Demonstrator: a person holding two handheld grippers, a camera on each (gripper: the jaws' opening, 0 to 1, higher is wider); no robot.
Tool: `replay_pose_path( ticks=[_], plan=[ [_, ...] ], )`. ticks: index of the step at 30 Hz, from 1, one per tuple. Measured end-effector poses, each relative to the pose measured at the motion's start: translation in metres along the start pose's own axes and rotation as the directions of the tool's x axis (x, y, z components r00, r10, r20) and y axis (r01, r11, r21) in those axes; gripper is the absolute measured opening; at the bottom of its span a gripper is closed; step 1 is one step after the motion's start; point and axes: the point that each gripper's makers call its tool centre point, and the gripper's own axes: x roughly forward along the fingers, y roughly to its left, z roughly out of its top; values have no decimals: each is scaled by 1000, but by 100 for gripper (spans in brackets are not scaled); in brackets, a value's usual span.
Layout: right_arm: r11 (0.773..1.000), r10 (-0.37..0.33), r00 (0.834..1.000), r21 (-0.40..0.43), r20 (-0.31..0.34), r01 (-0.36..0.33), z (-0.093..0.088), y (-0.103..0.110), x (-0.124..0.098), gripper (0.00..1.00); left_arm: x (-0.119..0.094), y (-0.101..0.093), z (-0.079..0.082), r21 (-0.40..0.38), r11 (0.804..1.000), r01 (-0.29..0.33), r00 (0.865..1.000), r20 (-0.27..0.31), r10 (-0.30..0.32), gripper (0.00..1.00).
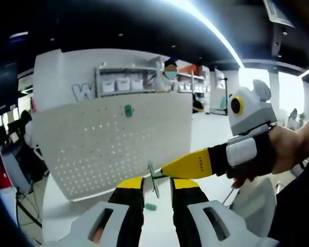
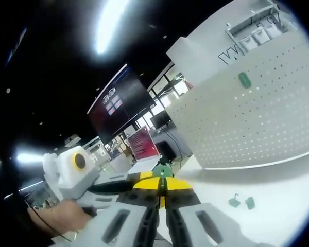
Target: Insert the hook assembly into the mounting plate slot until the hook locks in place.
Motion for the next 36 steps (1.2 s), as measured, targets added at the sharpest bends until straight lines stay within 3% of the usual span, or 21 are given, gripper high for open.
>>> replay_pose_path(
  ticks=[4, 10, 13, 16, 21, 26, 36],
  plan=[
    [1000, -16, 1000, -25, 13, 16, 4, -3, -2, 0, 1, 2, -5, -23, 1000, 0, 1000, -8, 0, 31],
    [983, -59, 998, -172, 21, 62, 11, -6, -2, 0, 2, 4, -8, -134, 991, 15, 1000, 10, -13, 45],
    [968, -79, 996, -238, 32, 85, 14, -7, -2, 0, 2, 5, -10, -149, 989, 12, 1000, 9, -11, 53],
    [939, -100, 994, -326, 42, 108, 17, -8, -2, 0, 1, 11, -11, -150, 988, -19, 999, 23, 22, 67],
    [923, -115, 992, -364, 44, 123, 16, -9, 0, 0, -1, 12, -13, -170, 985, -7, 1000, 28, 12, 73],
    [903, -120, 992, -413, 24, 119, 13, -13, 4, 0, -3, 10, -9, -168, 986, 8, 998, 70, 3, 83],
    [881, -165, 983, -436, 82, 185, 31, -29, 7, 0, 0, 4, -20, -158, 987, 32, 998, 59, -23, 96]
  ],
)
